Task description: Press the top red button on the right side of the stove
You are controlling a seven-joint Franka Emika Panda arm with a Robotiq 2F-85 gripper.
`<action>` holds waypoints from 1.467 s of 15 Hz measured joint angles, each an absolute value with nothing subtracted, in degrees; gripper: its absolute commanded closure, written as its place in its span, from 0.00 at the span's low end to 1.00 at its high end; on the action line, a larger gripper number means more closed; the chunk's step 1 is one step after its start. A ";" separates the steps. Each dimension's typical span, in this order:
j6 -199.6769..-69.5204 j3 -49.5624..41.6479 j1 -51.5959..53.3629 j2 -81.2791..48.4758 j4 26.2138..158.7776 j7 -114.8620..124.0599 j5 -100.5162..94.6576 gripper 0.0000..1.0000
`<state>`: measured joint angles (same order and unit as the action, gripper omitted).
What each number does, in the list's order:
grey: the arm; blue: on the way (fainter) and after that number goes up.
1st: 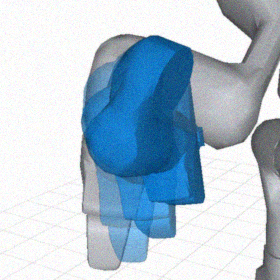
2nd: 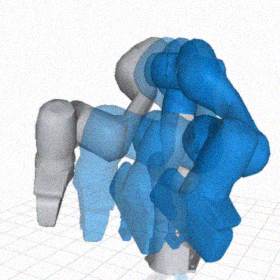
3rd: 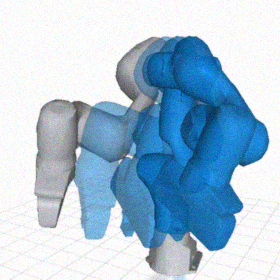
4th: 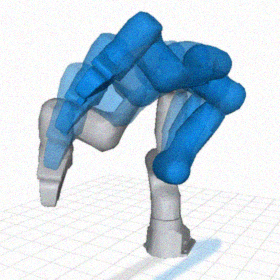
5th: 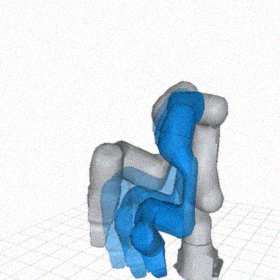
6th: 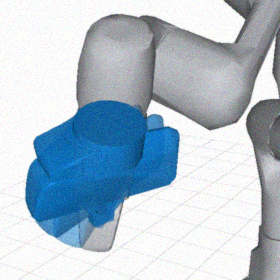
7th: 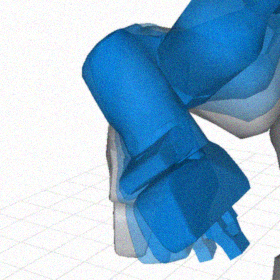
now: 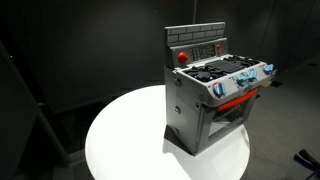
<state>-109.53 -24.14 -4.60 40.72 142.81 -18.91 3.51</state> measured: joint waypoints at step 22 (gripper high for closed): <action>-124.42 -9.76 -5.10 25.83 132.26 -7.75 3.51 0.00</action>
